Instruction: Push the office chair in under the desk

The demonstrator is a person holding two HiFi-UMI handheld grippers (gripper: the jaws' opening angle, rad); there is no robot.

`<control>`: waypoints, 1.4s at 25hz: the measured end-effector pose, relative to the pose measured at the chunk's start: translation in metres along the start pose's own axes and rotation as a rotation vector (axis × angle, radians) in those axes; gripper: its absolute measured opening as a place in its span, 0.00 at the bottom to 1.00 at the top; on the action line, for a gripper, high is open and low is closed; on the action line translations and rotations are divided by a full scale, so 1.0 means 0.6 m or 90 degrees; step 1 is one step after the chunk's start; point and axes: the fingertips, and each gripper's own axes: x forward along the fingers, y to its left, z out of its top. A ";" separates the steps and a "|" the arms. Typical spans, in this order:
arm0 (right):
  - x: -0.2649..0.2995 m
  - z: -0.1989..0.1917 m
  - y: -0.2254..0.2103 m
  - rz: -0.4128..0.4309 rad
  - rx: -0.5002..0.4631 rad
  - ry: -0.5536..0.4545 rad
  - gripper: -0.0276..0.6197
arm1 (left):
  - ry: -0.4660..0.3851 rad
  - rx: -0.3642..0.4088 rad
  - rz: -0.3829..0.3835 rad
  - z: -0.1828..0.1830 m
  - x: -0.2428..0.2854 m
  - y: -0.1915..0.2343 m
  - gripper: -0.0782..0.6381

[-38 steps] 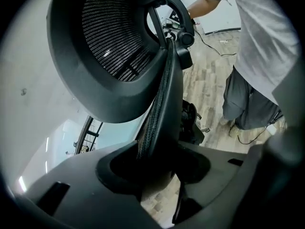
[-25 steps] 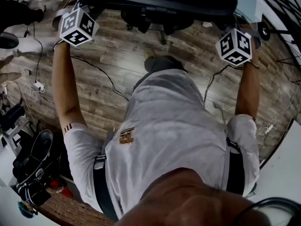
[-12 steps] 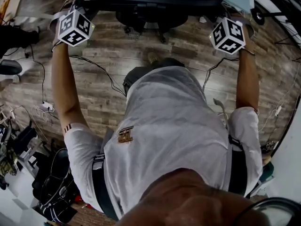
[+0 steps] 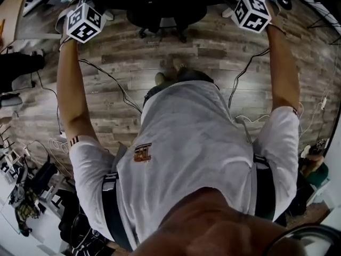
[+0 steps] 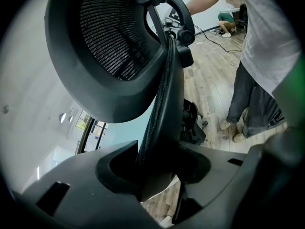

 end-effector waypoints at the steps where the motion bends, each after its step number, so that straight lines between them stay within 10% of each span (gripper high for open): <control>1: 0.001 0.003 -0.001 0.001 0.001 0.002 0.22 | 0.000 0.002 0.000 -0.003 0.000 0.002 0.41; 24: -0.011 0.028 -0.032 -0.079 0.117 0.003 0.41 | -0.106 -0.032 0.102 -0.036 -0.063 0.045 0.53; 35: -0.132 0.090 -0.037 -0.153 0.231 -0.107 0.42 | -0.443 -0.269 0.121 0.068 -0.236 0.053 0.53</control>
